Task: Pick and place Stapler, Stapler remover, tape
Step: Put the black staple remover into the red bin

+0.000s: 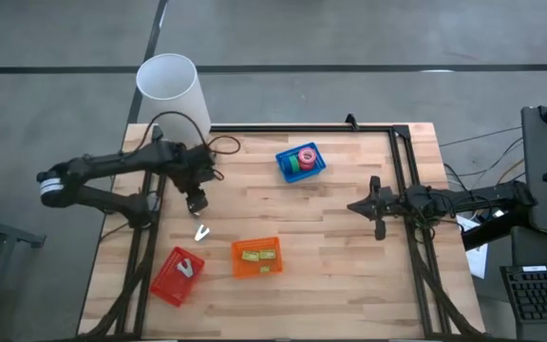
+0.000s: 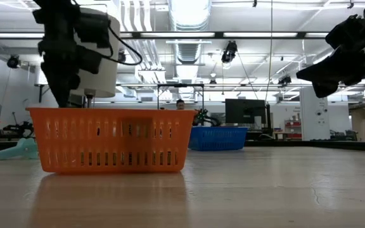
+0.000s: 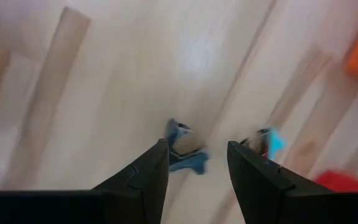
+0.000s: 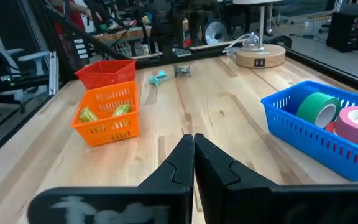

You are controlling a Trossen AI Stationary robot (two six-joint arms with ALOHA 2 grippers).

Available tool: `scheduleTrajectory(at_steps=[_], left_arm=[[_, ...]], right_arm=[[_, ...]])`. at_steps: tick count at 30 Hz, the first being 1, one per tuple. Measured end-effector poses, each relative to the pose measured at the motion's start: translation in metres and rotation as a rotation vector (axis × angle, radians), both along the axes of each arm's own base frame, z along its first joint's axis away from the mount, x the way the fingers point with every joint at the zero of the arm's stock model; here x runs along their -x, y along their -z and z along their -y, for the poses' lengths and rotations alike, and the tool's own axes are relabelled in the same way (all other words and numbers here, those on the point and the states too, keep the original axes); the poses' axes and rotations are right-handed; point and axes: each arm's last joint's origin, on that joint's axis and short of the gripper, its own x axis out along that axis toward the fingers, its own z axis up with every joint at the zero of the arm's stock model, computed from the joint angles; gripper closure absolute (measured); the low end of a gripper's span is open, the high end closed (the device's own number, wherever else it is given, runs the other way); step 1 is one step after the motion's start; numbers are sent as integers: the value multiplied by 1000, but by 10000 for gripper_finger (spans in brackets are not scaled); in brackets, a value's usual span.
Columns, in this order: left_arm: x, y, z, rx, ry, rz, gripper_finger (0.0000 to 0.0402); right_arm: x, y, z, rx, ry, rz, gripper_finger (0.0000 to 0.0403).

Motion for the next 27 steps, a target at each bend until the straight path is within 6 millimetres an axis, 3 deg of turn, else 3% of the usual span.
scheduleTrajectory(at_steps=[6,16,27], left_arm=[[-11,17,-5,-27,305,-74,236],[-29,59,-16,24,372,-319,236],[-38,77,-19,47,379,-362,236]], right_arm=[[0,0,0,0,0,0,394],[0,0,0,0,0,1,394],[0,0,0,1,0,1,394]])
